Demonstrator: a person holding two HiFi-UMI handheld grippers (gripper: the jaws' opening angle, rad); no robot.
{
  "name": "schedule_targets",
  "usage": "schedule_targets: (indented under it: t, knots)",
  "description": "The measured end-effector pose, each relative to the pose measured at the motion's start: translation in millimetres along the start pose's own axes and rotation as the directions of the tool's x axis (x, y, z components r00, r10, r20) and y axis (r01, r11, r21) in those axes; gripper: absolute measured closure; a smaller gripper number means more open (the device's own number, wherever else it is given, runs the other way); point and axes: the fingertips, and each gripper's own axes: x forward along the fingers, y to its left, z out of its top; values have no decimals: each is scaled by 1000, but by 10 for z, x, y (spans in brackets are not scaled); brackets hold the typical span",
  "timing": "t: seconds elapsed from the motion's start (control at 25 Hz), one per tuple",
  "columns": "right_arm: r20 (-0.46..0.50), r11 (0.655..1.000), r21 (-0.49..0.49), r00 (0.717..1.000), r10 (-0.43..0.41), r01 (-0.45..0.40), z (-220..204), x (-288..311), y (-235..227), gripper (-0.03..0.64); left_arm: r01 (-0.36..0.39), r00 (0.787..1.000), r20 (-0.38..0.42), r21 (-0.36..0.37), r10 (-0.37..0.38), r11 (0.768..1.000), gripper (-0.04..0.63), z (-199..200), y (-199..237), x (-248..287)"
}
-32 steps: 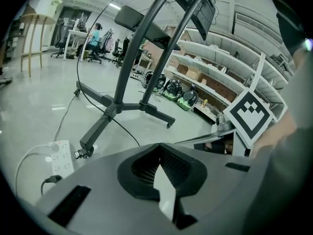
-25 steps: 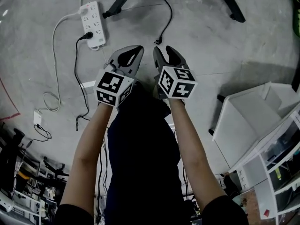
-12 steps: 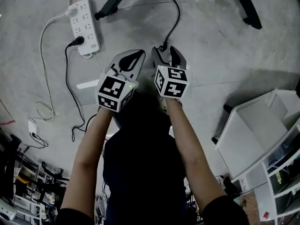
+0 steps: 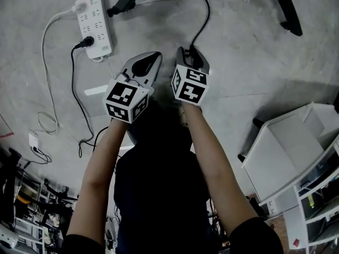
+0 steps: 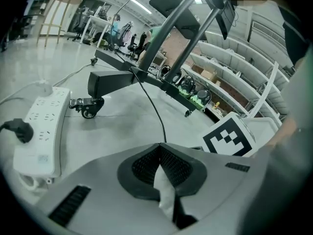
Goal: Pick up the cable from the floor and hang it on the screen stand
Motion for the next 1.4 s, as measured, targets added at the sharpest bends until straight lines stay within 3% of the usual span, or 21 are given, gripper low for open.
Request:
schedule_targets:
  t: [0.44, 0.84, 1.4]
  knots:
    - [-85, 992, -117, 996, 27, -37, 68, -165, 16, 433, 23, 998, -56, 7, -23, 1000, 589, 53, -233, -83]
    - [-121, 998, -47, 992, 27, -33, 471, -1031, 109, 433, 17, 997, -69, 43, -14, 999, 588, 750, -571, -532]
    - [-65, 988, -144, 996, 54, -63, 1330, -2235, 481, 434, 5, 994, -114, 82, 5, 997, 588, 1515, -1274, -1289]
